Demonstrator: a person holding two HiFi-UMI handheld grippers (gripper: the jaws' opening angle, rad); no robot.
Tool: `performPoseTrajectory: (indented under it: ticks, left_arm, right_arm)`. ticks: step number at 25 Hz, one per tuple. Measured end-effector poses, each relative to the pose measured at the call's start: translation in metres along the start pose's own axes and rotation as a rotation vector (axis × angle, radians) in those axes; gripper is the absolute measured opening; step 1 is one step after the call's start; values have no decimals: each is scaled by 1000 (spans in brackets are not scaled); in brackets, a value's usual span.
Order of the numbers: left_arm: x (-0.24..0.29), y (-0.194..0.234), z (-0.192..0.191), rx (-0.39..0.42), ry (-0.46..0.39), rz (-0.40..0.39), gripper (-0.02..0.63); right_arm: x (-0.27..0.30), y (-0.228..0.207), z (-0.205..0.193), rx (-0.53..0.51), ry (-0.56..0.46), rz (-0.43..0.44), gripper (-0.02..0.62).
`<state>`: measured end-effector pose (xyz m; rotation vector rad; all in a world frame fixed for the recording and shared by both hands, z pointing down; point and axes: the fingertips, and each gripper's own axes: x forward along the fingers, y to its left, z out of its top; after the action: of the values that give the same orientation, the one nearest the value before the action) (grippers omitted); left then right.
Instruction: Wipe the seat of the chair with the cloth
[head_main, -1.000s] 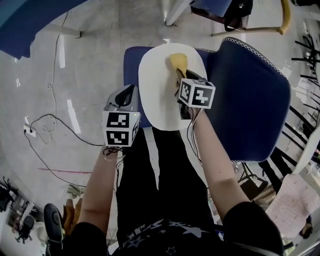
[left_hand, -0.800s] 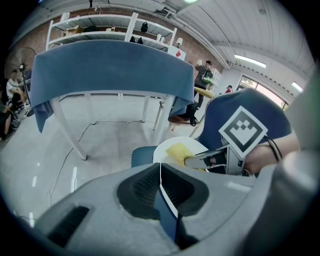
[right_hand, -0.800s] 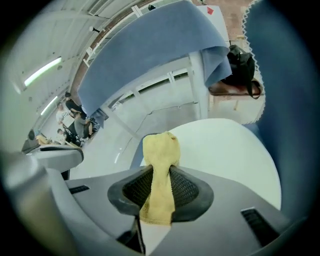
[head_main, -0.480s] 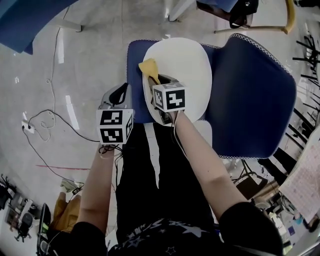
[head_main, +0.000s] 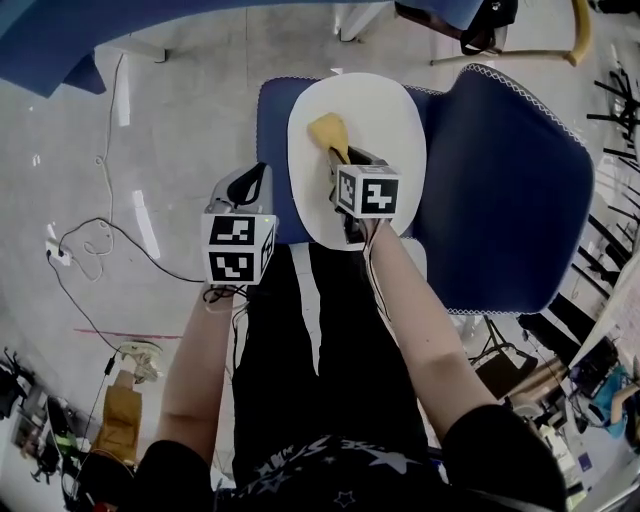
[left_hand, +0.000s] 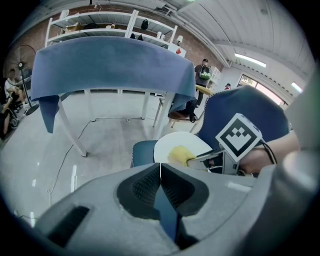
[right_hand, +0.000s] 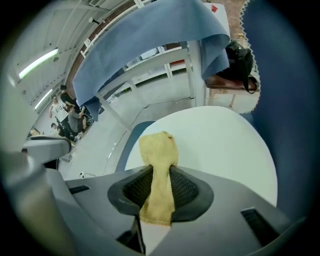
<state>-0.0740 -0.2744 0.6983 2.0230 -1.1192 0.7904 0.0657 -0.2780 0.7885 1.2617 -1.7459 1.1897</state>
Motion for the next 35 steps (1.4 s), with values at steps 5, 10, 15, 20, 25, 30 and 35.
performPoseTrajectory:
  ticks: [5,10,15,20,25,30,35]
  left_arm:
    - [1,-10,1,16,7,-5,21]
    - [6,-27,0,36,17,-22,21]
    - [13,-50,2,55,27,-44,21]
    - [17,-62,3,59,32,-58,21]
    - [10,-58,3,56,36,-46,21]
    - [5,-46,1,43,38,-21,21]
    - [-1,-38,-8,34,48,-12,21]
  right_arm:
    - [-18,-55,-3,48,-14,-88,103]
    - [-34,-110,-4,93,-32,-192,103]
    - [-53,-149,-6,156,-55,-284,104]
    - [-59,-152,-8,181,-69,-305,104]
    - [-62,-118,-17,186,-59,-241,104]
    - [-52,-55,-32,85,-17,-103,104]
    - [-37,12,-51,-52,37,37,104]
